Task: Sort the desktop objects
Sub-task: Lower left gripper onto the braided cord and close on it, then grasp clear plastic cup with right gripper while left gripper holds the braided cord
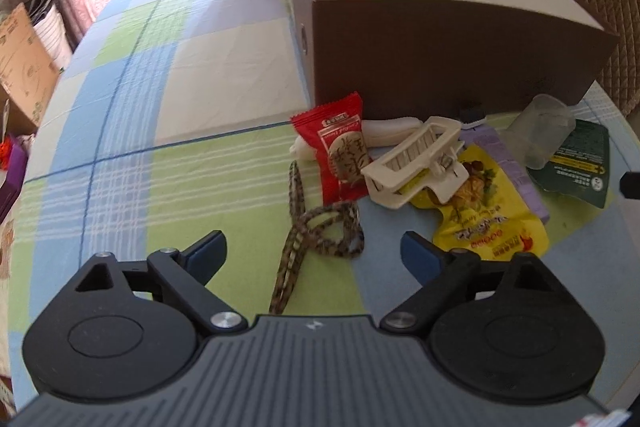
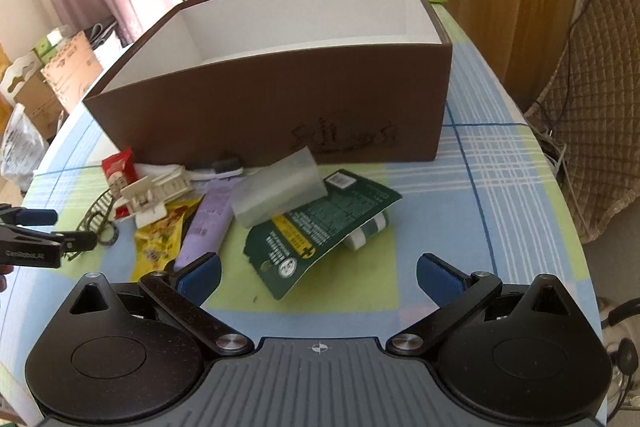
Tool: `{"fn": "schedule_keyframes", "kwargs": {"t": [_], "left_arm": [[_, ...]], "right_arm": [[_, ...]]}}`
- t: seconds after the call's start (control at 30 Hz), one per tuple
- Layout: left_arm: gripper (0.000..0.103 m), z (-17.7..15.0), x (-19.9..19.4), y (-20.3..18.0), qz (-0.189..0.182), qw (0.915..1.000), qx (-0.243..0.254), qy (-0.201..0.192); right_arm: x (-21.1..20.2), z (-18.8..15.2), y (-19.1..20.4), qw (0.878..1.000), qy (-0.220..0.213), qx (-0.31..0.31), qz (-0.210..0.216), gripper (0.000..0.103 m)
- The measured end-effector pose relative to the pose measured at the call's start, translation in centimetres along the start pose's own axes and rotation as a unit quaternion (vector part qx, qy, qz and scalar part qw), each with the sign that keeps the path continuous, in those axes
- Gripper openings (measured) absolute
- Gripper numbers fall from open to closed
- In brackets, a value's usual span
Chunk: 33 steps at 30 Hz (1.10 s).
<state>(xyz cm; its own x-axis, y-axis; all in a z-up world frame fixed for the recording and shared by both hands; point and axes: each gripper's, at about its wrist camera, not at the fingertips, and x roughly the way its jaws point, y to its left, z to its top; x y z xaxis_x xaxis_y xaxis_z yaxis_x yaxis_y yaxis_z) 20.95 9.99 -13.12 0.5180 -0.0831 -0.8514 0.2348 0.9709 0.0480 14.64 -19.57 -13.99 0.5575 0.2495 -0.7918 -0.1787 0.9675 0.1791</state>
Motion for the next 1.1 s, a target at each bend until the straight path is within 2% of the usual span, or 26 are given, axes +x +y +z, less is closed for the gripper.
{"fn": "schedule_keyframes", "kwargs": {"t": [0.27,0.43,0.5,0.53,0.7,0.93,1.03,1.1], "left_arm": [[0.076,0.7,2.8,0.3,-0.01,0.9999,0.012,0.003],[0.059,0.3,3.7,1.1,-0.032,0.9995,0.005,0.0],[0.044,0.1,3.6,1.4,-0.038,0.9992,0.007,-0.009],[0.042,0.1,3.5,1.5,-0.039,0.9991,0.007,-0.012],[0.038,-0.6,3.1,3.7,-0.046,0.9986,-0.026,-0.01],[0.038,-2.5,1.8,7.4,-0.017,0.9973,-0.072,0.0],[0.038,-3.1,1.4,8.2,-0.013,0.9963,-0.085,0.003],[0.038,-3.3,1.2,8.6,-0.012,0.9958,-0.09,0.003]], "right_arm": [[0.5,1.0,0.2,1.0,-0.023,-0.008,0.001,0.101],[1.6,1.8,1.4,0.998,-0.037,-0.044,0.011,0.101],[2.2,2.0,2.0,0.997,-0.041,-0.063,0.014,0.101],[2.5,2.1,2.2,0.996,-0.043,-0.072,0.016,0.101],[4.8,2.4,3.2,0.991,-0.048,-0.122,0.02,0.101],[7.9,2.4,4.2,0.982,-0.035,-0.188,0.001,0.1],[8.8,2.4,4.5,0.977,-0.029,-0.209,-0.002,0.086],[9.3,2.4,4.6,0.975,-0.022,-0.22,-0.007,0.081]]}}
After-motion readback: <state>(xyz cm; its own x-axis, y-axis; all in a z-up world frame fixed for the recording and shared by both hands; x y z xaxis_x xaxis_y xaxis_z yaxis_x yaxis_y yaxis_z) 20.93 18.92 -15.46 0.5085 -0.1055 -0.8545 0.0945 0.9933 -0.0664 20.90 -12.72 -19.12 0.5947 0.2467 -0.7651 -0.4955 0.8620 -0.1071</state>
